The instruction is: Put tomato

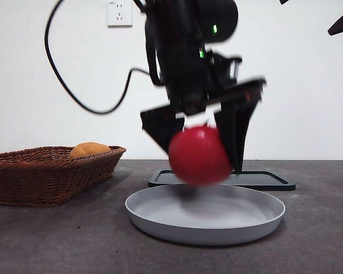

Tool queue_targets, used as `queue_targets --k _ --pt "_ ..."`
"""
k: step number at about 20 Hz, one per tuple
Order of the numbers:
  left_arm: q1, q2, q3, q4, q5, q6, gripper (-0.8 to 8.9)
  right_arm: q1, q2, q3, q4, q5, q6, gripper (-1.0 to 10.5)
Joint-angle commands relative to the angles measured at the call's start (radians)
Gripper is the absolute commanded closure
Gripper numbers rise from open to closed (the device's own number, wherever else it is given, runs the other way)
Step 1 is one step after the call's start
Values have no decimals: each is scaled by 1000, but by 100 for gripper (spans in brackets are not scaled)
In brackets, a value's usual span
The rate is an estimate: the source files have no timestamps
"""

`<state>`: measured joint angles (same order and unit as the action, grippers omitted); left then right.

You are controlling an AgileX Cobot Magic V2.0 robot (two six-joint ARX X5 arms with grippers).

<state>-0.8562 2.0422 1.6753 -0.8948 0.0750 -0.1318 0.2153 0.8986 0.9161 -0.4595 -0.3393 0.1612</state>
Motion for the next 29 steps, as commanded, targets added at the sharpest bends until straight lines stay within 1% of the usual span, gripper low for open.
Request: queue_targets --k 1,2,4,11,12,14,15,16,19,23,25,26,29 --pt "-14 63 16 -1 -9 -20 449 3 7 15 9 -2 -4 397" --pt "-14 72 16 2 -10 -21 449 3 7 15 9 -2 -4 397" --pt "-14 81 16 10 -58 -24 448 3 7 15 9 -2 -4 397" --pt "-14 86 16 5 -60 -18 432 3 7 15 9 -2 -4 397" --pt "-14 86 18 4 -60 -16 371 3 7 15 9 -2 -4 397" --pt "-7 86 34 -8 -60 -16 149 3 7 15 9 -2 -4 397" --pt "-4 86 49 -23 -60 -16 73 3 7 15 9 -2 -4 397" --pt "0 86 72 -43 -60 -15 56 3 7 15 9 -2 -4 397" --pt "9 86 206 -168 -60 16 57 3 7 15 9 -1 -4 397" --pt "20 83 493 -412 -61 71 58 3 7 15 9 -2 -4 397" --pt "25 65 598 -516 -61 110 58 3 7 15 9 -2 -4 397" --pt "27 51 625 -557 -61 129 59 3 7 15 9 -2 -4 397" --pt "32 -33 627 -566 -60 144 61 3 7 15 10 -2 -4 397"
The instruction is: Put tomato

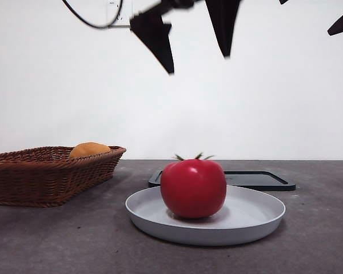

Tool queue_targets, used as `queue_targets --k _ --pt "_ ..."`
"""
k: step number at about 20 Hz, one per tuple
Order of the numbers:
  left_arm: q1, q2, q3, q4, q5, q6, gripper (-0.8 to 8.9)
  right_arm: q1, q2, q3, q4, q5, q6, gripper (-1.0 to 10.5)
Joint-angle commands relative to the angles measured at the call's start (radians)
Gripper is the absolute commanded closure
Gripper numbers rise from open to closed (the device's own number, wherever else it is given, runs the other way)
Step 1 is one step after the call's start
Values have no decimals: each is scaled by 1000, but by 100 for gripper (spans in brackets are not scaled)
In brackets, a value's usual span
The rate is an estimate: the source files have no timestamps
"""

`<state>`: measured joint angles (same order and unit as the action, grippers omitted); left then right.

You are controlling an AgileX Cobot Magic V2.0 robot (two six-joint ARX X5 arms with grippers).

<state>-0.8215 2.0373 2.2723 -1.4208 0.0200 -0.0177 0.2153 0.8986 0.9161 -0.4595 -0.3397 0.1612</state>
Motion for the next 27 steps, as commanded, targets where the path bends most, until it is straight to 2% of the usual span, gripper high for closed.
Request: queue_targets --k 1,5,10,16,19,23,27 --pt "3 -55 29 -41 -5 31 61 3 7 15 10 -1 -4 397" --pt "41 -160 -57 -42 -5 37 62 3 7 15 10 -1 -5 397" --pt "119 -379 -367 2 -5 74 62 3 8 15 10 -1 -5 397" --pt "235 -756 -931 439 -5 78 62 3 8 15 9 -1 -5 397" --pt "251 -922 -1150 629 4 81 62 3 8 15 8 -1 -4 397" --pt "251 -1088 -1372 862 185 85 62 3 8 15 8 -1 -4 397" --pt "251 -1122 -1427 906 294 85 62 3 8 15 10 -1 -4 397"
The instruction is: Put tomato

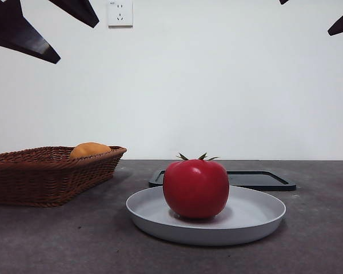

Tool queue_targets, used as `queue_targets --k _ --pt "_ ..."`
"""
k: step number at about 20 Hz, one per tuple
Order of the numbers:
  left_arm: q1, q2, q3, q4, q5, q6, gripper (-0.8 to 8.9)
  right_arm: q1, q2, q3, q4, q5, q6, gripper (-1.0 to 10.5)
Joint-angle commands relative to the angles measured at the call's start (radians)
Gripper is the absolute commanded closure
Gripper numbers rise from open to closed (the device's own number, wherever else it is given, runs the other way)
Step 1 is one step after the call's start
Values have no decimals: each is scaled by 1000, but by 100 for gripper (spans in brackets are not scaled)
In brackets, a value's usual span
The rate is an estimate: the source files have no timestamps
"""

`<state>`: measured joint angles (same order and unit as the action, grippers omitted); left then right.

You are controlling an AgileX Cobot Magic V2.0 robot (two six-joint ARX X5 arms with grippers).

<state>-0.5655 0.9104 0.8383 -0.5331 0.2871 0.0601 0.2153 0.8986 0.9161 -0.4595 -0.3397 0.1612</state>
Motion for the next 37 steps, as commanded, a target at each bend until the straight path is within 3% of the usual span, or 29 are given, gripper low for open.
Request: queue_targets --k 1,7,11,17,21,29,37 --pt "-5 5 7 26 42 7 62 3 8 15 10 -1 -4 397" --pt "-5 5 8 58 54 3 62 13 14 15 9 -44 35 398" --pt "-5 5 8 58 54 3 62 100 82 16 -34 -66 39 398" --pt "-5 5 8 58 54 3 62 271 319 54 -44 -43 18 397" --pt "-5 5 8 58 54 3 62 346 514 161 -96 29 1 388" --pt "-5 5 8 58 54 3 62 414 823 371 -253 86 -8 346" --pt "-5 5 8 58 54 3 62 471 940 386 -256 130 13 348"
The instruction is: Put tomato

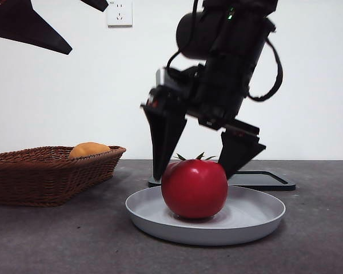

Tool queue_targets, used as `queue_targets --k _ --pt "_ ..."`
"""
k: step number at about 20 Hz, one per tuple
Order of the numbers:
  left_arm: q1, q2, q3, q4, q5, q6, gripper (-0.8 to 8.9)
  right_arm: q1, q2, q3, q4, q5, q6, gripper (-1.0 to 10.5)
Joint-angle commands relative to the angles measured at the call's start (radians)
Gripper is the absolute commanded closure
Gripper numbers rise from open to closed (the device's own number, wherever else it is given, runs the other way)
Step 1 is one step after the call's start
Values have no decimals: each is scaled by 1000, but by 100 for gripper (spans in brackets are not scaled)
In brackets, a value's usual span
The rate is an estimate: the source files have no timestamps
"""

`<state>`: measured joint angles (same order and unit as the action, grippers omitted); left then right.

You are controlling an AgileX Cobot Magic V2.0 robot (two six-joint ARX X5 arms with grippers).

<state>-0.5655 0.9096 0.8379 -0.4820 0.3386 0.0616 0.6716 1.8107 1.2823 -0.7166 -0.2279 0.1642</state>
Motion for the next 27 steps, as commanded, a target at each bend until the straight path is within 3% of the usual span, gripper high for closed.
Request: queue_targets --k 1,3,9,17,24,27 --pt "-5 5 8 7 3 2 62 16 37 20 -5 24 12 369" --pt "-5 5 8 7 3 2 62 18 54 20 -19 23 11 498" --pt "-5 5 8 8 3 2 62 18 66 26 -30 20 13 687" --pt "-5 5 8 7 3 2 62 -71 118 285 -42 98 -46 687" --pt "-5 5 8 8 3 2 62 -244 439 722 -122 90 -60 686" --pt "-5 5 8 8 3 2 62 -290 533 808 -125 84 -63 687"
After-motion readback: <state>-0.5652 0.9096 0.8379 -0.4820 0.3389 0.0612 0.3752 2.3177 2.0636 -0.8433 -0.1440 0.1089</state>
